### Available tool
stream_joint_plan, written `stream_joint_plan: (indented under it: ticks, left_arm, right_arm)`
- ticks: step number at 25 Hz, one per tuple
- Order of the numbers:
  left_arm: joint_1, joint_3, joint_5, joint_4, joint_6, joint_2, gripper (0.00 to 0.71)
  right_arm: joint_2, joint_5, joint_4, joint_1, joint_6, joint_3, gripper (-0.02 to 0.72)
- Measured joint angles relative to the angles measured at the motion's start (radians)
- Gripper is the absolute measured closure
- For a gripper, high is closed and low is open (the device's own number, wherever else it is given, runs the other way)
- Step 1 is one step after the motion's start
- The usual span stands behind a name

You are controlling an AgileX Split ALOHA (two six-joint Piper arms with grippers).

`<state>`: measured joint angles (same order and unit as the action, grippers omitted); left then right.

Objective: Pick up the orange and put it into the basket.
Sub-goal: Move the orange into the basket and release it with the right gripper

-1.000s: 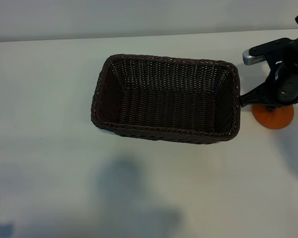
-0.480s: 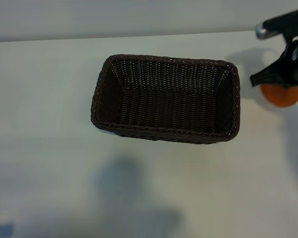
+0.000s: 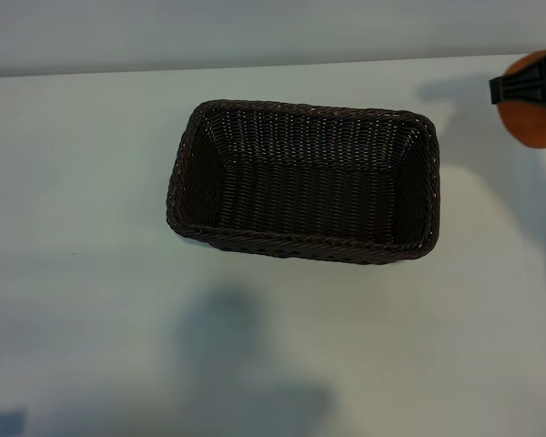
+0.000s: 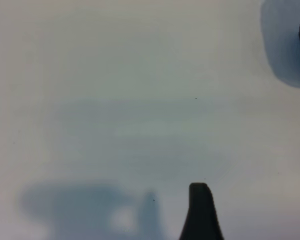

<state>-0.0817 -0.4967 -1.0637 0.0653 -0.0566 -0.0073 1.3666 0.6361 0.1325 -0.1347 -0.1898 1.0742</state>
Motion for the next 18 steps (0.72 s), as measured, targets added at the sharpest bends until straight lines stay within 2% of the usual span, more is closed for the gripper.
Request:
stream_joint_plan:
  ticks: [3,5,7,12,18]
  left_arm:
    - [0.0,0.0,0.0,0.0,0.0,0.0,0.164]
    - [0.0,0.0,0.0,0.0,0.0,0.0,0.164]
    - [0.0,0.0,0.0,0.0,0.0,0.0,0.164]
    - [0.0,0.0,0.0,0.0,0.0,0.0,0.164]
    - [0.0,0.0,0.0,0.0,0.0,0.0,0.164]
  right_arm:
    - [-0.01,-0.008,-0.119,-0.048,0.131,0.0,0.608]
    - [0.003,-0.02,-0.177,-0.089,0.207,0.0,0.608]
    - [0.021,-0.043,-0.224,-0.13,0.244,0.0,0.608]
    - [0.1,-0.14,-0.241,-0.206,0.276,0.0,0.608]
    - [0.213,-0.224,-0.242,-0.224,0.282,0.0,0.608]
